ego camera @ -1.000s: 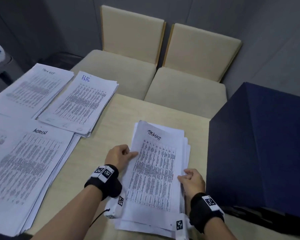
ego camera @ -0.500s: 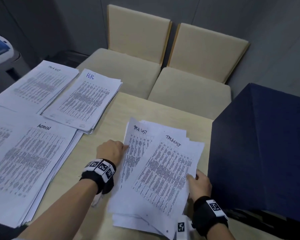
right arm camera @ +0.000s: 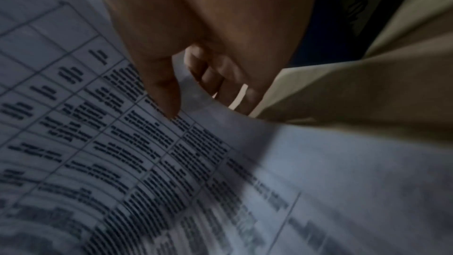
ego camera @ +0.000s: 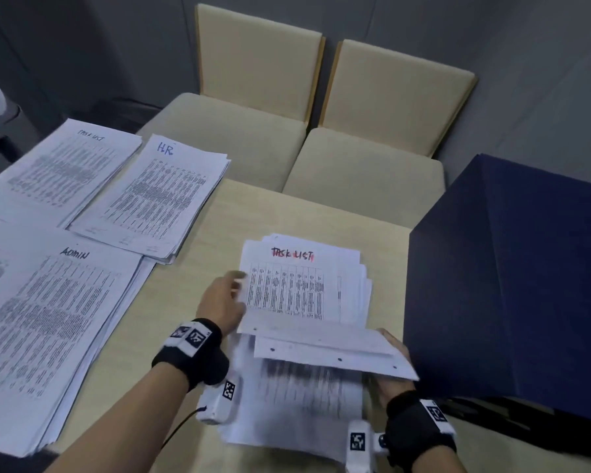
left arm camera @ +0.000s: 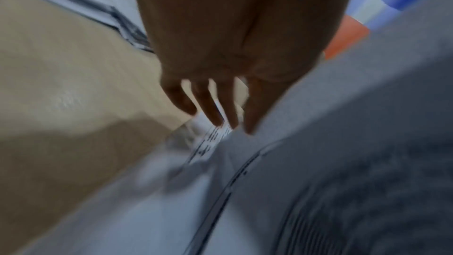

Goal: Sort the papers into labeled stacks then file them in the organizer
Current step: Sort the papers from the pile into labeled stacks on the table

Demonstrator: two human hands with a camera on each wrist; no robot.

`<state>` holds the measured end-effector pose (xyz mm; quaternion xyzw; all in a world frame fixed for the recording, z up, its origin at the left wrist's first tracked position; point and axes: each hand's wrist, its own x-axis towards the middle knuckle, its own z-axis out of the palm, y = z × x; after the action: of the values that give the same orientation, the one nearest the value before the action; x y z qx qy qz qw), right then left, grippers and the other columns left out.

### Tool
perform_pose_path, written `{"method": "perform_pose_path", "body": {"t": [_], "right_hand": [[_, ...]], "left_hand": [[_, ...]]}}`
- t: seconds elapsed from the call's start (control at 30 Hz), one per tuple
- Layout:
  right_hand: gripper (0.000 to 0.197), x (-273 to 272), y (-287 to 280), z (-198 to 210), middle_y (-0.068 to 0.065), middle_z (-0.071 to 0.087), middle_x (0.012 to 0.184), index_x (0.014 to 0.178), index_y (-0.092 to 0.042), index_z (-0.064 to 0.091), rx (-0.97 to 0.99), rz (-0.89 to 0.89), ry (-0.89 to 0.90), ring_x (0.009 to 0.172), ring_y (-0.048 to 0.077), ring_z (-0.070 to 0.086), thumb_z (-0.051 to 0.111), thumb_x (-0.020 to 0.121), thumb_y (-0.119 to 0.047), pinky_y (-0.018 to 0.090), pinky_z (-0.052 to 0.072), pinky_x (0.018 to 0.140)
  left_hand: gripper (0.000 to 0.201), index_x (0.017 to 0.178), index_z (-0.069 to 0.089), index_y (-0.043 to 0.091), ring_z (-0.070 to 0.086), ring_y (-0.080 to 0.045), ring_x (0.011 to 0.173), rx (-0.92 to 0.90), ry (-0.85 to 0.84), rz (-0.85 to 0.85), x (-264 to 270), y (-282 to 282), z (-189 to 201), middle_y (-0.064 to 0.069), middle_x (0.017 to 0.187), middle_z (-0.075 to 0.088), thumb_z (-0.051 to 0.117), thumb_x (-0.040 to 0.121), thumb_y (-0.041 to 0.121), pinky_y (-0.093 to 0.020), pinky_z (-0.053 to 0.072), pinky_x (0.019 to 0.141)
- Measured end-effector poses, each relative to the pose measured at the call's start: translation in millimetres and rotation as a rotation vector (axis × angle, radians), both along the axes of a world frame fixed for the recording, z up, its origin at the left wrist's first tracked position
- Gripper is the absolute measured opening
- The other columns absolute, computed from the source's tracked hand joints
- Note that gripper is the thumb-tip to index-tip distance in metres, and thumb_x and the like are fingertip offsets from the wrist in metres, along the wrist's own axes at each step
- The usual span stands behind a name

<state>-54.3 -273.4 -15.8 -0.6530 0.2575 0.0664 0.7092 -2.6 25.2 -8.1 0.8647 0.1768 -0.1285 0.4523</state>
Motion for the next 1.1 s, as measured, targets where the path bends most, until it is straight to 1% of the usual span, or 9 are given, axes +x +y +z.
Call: {"method": "perform_pose_path", "body": {"t": [0.07,0.13,0.23,0.33,0.43,0.57,0.77,1.0,1.1], "right_hand": [[0.030,-2,2,-5,-0.003,0.062,0.070,0.076,-0.015,0.062,-0.102,-0.039,0.024,0.067,0.017,0.051,0.052,0.090,0.010,0.024,0.044,0.060],[0.017,-3,7,-5,0.000,0.062,0.078,0.089,-0.015,0.065,-0.124,-0.114,0.103,0.070,0.018,0.053,0.064,0.086,0.002,0.026,0.042,0.062],[0.040,6,9,1,0.004,0.064,0.091,0.107,-0.008,0.062,-0.057,-0.109,0.007,0.079,0.016,0.059,0.073,0.070,0.003,0.021,0.050,0.065],[0.050,13,11,5,0.013,0.064,0.098,0.104,-0.003,0.065,0.047,-0.095,-0.063,0.087,0.024,0.059,0.065,0.055,0.004,0.022,0.053,0.074],[0.040,10,11,4,0.011,0.064,0.093,0.107,-0.001,0.062,0.040,-0.095,-0.030,0.092,0.024,0.056,0.055,0.075,0.021,0.026,0.050,0.078],[0.020,5,10,7,0.004,0.072,0.088,0.088,-0.008,0.067,-0.077,0.005,0.035,0.091,0.022,0.063,0.059,0.085,0.010,0.026,0.048,0.080],[0.017,1,7,3,0.010,0.073,0.100,0.100,-0.005,0.069,-0.129,-0.074,0.059,0.098,0.024,0.066,0.063,0.086,0.001,0.035,0.048,0.091],[0.012,-2,0,9,0.006,0.071,0.095,0.097,-0.005,0.068,-0.158,-0.102,0.031,0.093,0.020,0.064,0.061,0.088,0.000,0.028,0.046,0.079],[0.008,1,-4,7,0.007,0.069,0.088,0.085,-0.004,0.066,-0.182,-0.086,0.048,0.093,0.024,0.063,0.060,0.088,-0.001,0.033,0.049,0.087]], "left_hand": [[0.033,0.111,0.055,0.010,0.060,-0.026,0.091,0.233,0.103,0.036,0,0,0,-0.008,0.102,0.061,0.071,0.083,0.020,-0.031,0.047,0.078],[0.030,0.077,0.050,0.014,0.051,-0.020,0.065,0.304,0.177,-0.019,-2,-4,1,-0.003,0.072,0.054,0.070,0.084,0.035,-0.028,0.037,0.058],[0.042,0.059,0.042,0.014,0.045,-0.021,0.054,0.371,0.000,-0.067,-3,-9,2,-0.003,0.055,0.048,0.063,0.089,0.035,-0.028,0.028,0.049],[0.036,0.070,0.061,0.006,0.046,-0.017,0.053,0.152,-0.108,-0.251,-3,-3,-4,-0.006,0.058,0.055,0.060,0.093,0.033,-0.029,0.032,0.054],[0.029,0.084,0.069,-0.001,0.050,-0.011,0.059,-0.216,-0.085,-0.376,-8,9,-9,0.000,0.067,0.061,0.063,0.088,0.027,-0.032,0.044,0.060],[0.027,0.104,0.075,0.006,0.070,-0.013,0.098,-0.406,-0.025,-0.397,-15,7,-7,-0.002,0.102,0.075,0.056,0.090,-0.007,-0.027,0.054,0.089],[0.013,0.095,0.057,0.016,0.056,-0.020,0.079,0.243,0.041,-0.006,-9,-12,-11,0.003,0.084,0.060,0.065,0.085,0.021,-0.026,0.038,0.069],[0.024,0.065,0.053,0.017,0.054,-0.024,0.066,0.287,0.039,-0.103,6,-9,-17,0.001,0.065,0.058,0.070,0.080,0.025,-0.026,0.039,0.056],[0.022,0.076,0.060,0.018,0.058,-0.026,0.071,0.535,0.011,-0.233,11,1,-8,-0.001,0.072,0.060,0.057,0.093,0.031,-0.025,0.037,0.059]]}}
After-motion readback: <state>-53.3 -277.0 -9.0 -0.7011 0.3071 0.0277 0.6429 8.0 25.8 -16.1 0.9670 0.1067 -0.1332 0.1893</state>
